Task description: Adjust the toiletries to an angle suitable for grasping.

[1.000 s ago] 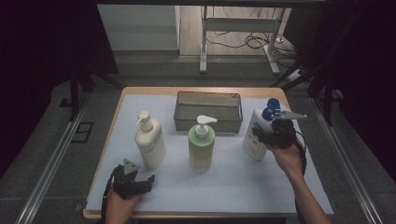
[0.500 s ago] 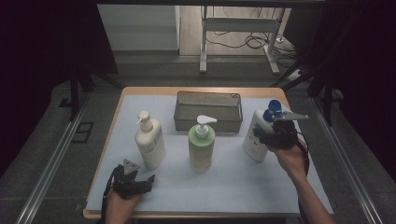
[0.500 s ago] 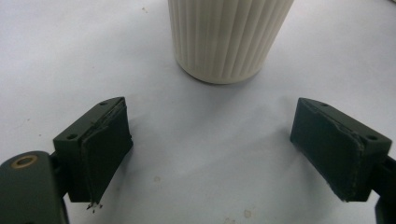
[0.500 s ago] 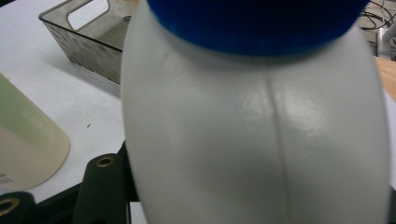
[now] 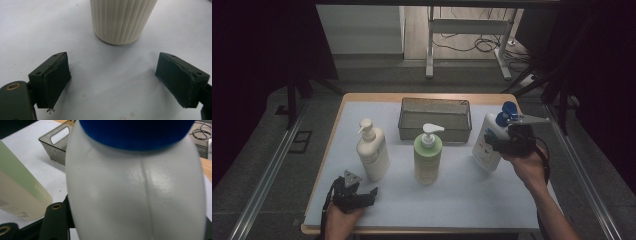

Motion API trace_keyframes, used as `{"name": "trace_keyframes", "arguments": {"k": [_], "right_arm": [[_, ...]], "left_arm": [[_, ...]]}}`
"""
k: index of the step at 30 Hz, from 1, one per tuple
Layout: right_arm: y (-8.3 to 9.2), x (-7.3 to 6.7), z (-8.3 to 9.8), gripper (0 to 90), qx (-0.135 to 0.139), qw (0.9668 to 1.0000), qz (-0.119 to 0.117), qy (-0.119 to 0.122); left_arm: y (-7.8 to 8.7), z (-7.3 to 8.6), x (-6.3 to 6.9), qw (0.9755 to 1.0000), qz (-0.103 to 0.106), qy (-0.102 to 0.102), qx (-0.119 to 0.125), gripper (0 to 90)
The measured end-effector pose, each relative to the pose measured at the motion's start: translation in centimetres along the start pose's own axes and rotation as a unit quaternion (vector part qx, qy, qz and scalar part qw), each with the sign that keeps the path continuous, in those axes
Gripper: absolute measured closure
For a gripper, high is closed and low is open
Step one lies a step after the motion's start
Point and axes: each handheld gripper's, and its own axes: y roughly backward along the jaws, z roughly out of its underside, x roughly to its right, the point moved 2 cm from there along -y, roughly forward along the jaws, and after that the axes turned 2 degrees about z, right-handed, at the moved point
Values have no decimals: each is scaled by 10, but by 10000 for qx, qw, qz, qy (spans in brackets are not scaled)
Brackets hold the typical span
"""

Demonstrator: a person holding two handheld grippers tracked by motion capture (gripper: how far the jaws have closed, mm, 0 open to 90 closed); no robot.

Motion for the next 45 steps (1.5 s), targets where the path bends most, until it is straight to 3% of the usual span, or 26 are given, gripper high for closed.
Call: {"name": "trace_keyframes", "arguments": {"k": [12, 20, 29, 45], "right_arm": [[8, -10, -25, 397, 46, 9999, -114, 112], [4, -17, -41, 397, -10, 9995, -158, 260], [0, -21, -59, 397, -74, 9994, -220, 265], [-14, -35, -92, 398, 95, 9992, -151, 355]], "left_arm": [[0, 0, 0, 10000, 3, -23, -13, 119], [0, 0, 0, 10000, 2, -17, 2, 119], [0, 0, 0, 10000, 2, -17, 3, 119], [0, 0, 0, 10000, 5, -11, -1, 119]]}}
